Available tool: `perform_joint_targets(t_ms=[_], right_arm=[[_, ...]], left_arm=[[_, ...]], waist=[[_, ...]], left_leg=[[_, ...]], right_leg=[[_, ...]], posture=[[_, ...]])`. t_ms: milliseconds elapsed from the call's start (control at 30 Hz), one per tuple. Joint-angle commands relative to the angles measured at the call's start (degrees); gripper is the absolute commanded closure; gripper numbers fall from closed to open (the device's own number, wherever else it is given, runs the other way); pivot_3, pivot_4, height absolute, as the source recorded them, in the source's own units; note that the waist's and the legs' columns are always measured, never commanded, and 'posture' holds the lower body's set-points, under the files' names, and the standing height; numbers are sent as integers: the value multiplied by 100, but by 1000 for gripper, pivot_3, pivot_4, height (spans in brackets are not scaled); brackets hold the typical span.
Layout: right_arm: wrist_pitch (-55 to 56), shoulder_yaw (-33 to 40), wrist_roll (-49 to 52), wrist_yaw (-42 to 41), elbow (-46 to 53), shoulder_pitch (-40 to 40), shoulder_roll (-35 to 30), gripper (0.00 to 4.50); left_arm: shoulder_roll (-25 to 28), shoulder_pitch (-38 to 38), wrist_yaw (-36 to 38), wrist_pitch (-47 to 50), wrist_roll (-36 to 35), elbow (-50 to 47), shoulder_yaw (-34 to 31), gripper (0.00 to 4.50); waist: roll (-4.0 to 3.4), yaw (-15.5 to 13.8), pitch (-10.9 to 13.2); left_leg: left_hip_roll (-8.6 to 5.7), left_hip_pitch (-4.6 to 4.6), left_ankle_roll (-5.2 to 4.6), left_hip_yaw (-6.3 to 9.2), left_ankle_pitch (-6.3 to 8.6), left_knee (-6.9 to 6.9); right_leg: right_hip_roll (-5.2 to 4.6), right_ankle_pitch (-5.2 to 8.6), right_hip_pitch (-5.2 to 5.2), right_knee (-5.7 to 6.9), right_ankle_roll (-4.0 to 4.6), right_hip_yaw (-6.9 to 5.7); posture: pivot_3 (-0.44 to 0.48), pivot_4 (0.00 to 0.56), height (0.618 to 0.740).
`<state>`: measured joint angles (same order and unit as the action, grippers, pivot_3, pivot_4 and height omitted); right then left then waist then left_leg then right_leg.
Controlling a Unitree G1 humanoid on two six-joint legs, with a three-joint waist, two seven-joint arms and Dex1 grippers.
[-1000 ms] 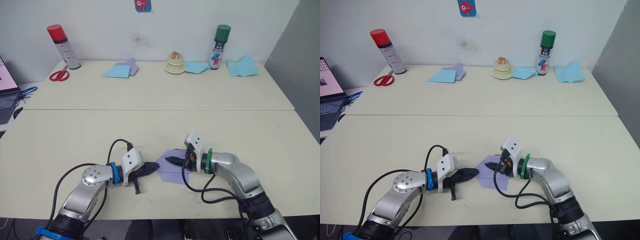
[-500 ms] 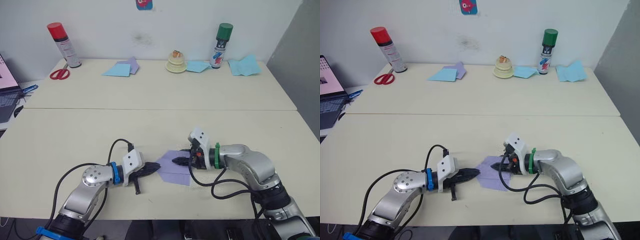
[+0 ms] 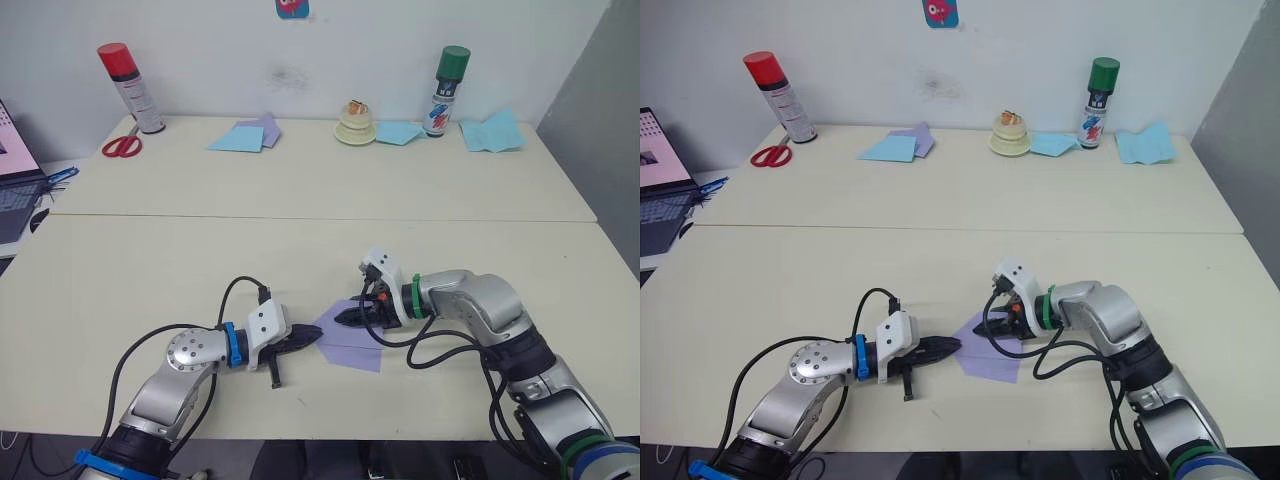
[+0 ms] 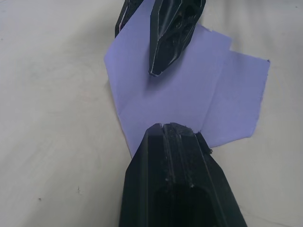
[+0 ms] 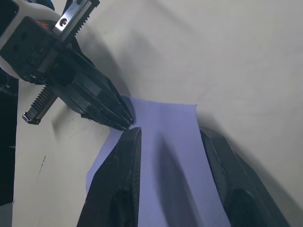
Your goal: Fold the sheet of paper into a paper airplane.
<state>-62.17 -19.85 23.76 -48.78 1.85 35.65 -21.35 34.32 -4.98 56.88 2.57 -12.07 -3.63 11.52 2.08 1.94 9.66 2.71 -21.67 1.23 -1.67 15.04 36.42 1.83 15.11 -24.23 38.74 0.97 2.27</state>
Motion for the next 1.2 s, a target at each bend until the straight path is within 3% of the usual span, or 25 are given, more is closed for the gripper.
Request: perform_joint_targets(t_ms=[33,167,200,567,833,1200], right_arm=[[26,54,86,41,53,99,150,3158],[114,94,53,121,69,37,207,4405],[139,90,51,128,89,16,206,4460],[976,-4,-144,174,746,-407,108,4460],[3426,-956,-1560,164,1775,-1184,-475,4460],[5903,-1698,-3416,383,1225,-1615,-783,4460]], left_arm=[[37,144,-14,103,274,228,190,4500],[28,146,-15,105,263,232,177,4500],[28,144,-11,110,260,233,176,4500],[13,77,-10,388,180,237,142,4500],[-24,57,-233,802,214,424,35,4500],[-20,51,-276,1032,127,427,-36,4500]], waist=[[0,0,0],[0,2,0],[0,2,0],[-1,2,0],[-1,1,-1],[2,4,-6]], left_leg=[[0,0,0,0,0,0],[1,2,0,1,0,3],[1,2,0,1,0,4],[1,1,0,2,0,9],[1,4,0,4,0,23],[1,45,0,-9,-1,37]], right_leg=[[0,0,0,1,0,0],[0,0,0,6,0,-1],[0,0,0,8,0,-1],[0,0,1,10,0,-2],[1,-4,5,14,-7,-4],[1,-3,28,22,-5,9]], posture=[[0,150,725],[0,150,725],[0,150,725],[0,150,725],[0,150,725],[0,150,725]])
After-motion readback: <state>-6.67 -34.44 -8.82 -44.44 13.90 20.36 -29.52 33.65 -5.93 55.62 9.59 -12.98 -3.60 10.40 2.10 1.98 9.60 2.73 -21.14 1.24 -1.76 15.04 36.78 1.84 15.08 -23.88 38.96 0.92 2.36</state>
